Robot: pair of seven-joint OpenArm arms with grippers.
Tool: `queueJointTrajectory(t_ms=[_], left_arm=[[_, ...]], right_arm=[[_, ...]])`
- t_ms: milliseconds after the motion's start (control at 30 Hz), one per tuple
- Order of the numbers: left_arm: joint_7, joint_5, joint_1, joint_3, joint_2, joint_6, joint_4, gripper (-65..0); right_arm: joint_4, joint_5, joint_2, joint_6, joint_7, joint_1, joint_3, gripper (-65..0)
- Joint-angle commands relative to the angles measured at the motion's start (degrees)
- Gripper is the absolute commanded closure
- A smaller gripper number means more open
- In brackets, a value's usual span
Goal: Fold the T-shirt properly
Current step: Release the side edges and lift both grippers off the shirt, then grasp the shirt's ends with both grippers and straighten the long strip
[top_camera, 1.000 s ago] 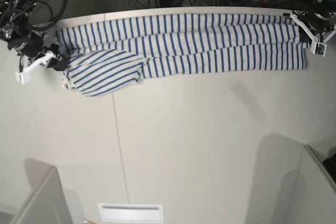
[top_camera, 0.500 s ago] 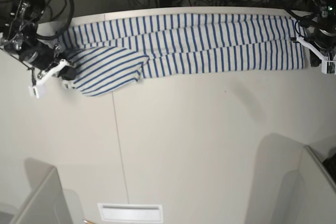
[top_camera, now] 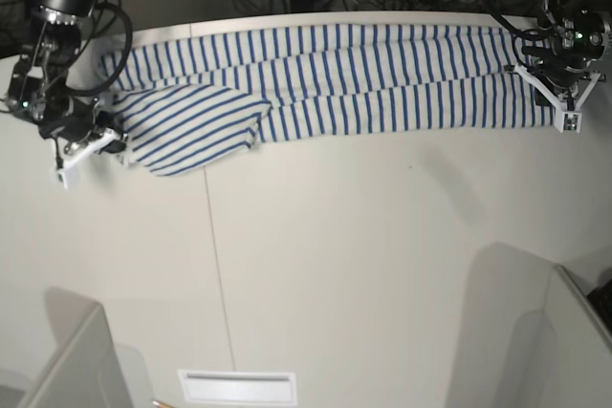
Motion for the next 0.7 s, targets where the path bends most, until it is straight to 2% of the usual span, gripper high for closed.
queueJointTrajectory(t_ms=[0,100,267,367,500,667], left_arm=[[-1.08,-0.88,-0.79,-0.17,-0.87,0.12,1.08,0.0],[-1.0,-0.96,-0.79,-0.7,-0.87,0.12,2.66,0.0],[-0.82,-1.49,1.67,-0.87,-0.87,0.03,9.08,0.0],[-0.56,-1.49,2.38,-0.35,-0.61,0.03,11.89,0.0],[-0.91,-0.96,2.2,-0.26,0.8,0.03,11.1,0.0],[-1.08,-0.96,2.2,-0.26,0.97,0.03,4.24,0.0]], right_arm=[[0.46,0.11,1.24,0.3,1.95,1.26,0.32,0.0],[3.1,-0.95,1.24,0.3,1.95,1.26,0.59,0.0],[17.25,-0.95,0.8,0.3,-1.12,-2.87,0.41,0.0],[21.47,-1.03,-1.74,0.3,-4.38,-3.14,0.32,0.0],[16.9,-1.21,-2.45,0.3,-3.94,-2.7,-1.61,0.0],[5.3,-1.3,-2.18,0.3,2.75,-2.17,-6.27,0.0]])
